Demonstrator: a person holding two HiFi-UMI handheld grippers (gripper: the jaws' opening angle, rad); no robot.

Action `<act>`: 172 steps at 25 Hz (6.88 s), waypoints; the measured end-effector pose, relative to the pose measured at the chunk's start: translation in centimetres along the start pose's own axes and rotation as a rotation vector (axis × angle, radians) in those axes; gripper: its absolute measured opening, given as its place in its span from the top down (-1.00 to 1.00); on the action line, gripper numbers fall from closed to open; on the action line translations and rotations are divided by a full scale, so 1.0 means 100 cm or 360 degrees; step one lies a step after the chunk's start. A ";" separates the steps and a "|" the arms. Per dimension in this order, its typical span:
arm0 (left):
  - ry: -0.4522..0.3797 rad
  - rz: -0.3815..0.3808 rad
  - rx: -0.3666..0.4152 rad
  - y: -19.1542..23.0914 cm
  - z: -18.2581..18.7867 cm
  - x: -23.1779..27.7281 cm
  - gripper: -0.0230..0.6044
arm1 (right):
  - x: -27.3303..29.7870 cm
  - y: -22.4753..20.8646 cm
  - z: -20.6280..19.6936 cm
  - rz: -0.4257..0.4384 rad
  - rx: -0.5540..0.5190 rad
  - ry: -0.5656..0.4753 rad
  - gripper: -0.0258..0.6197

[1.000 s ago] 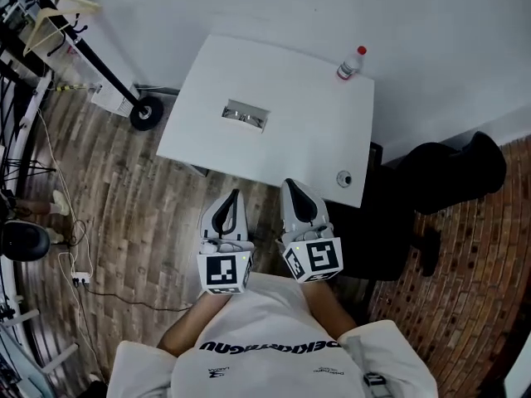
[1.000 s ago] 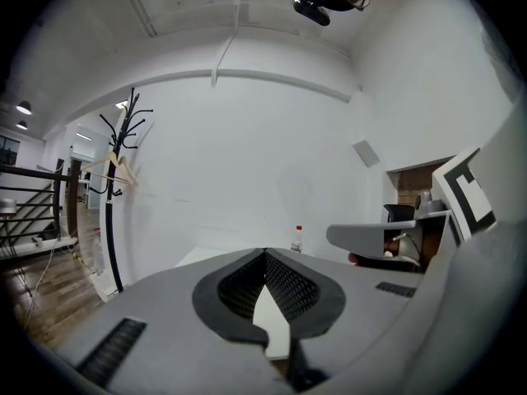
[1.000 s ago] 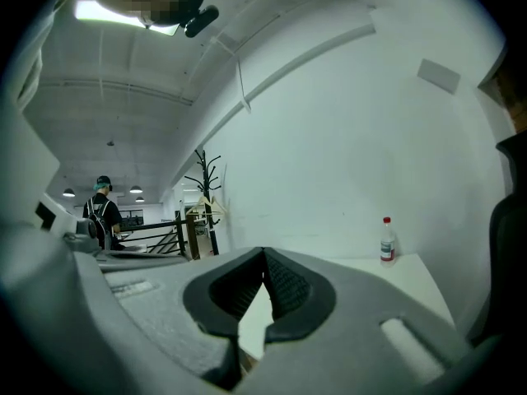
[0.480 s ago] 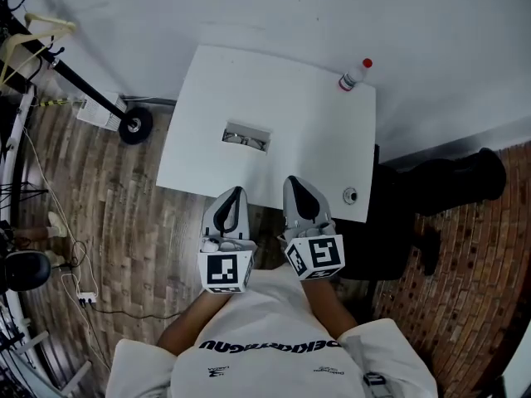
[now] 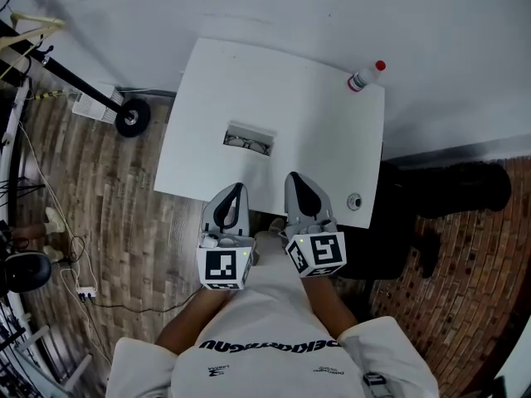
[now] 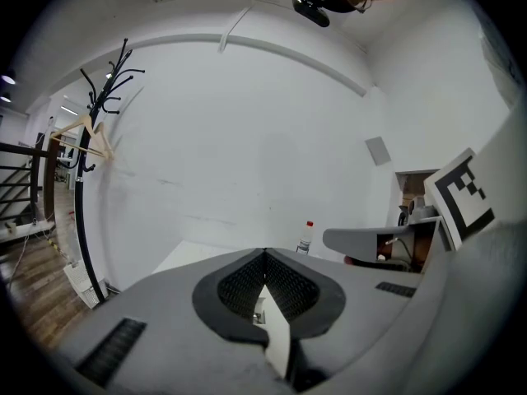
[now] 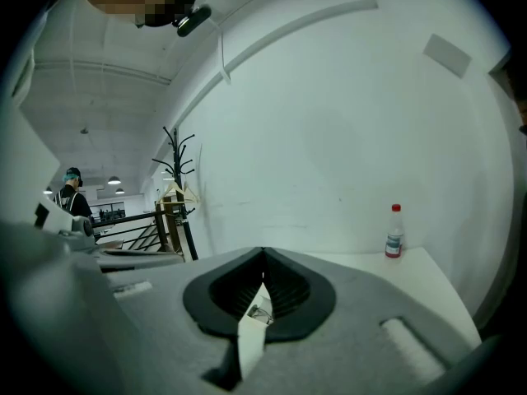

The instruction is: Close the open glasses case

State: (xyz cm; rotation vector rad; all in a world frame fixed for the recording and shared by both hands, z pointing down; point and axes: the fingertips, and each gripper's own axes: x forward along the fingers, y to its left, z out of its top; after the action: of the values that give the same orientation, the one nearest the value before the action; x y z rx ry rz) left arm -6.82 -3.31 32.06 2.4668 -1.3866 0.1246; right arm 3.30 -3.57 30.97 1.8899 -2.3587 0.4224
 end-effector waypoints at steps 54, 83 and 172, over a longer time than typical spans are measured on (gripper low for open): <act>0.0293 0.0291 -0.0219 0.050 -0.134 0.138 0.94 | 0.165 -0.104 -0.186 0.0160 0.0227 0.0666 0.71; 0.0325 0.0290 -0.0306 0.050 -0.148 0.132 0.94 | 0.182 -0.104 -0.213 0.0126 0.0322 0.0779 0.74; 0.0354 0.0213 -0.0349 0.041 -0.157 0.116 0.94 | 0.155 -0.080 -0.236 0.0185 0.0244 0.0963 0.78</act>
State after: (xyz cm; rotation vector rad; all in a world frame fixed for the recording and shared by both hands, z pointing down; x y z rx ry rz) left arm -2.97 -9.97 50.49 2.1123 -1.3877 0.2545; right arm 5.07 -13.44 58.56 1.4010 -2.0631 1.0411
